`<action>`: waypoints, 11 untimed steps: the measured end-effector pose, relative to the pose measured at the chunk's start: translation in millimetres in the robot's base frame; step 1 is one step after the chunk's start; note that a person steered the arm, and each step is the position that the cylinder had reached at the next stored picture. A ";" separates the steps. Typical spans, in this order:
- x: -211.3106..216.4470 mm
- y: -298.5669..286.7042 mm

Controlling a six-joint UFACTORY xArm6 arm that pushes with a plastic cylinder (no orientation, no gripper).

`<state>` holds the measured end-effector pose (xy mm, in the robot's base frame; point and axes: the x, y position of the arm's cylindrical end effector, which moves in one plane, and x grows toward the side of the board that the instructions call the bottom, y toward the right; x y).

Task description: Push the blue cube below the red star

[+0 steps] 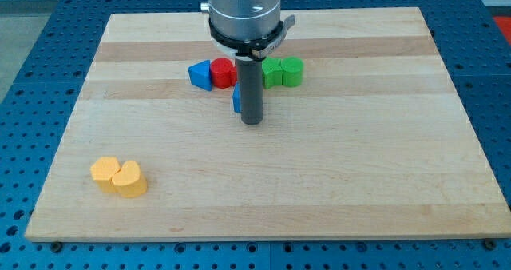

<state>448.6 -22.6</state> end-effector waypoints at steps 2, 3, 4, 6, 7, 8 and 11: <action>-7.7 0.0; -7.7 -0.3; -7.7 -0.4; -7.7 -2.2; -7.7 -2.8; -8.0 -2.8; -14.9 -2.8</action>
<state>433.7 -25.4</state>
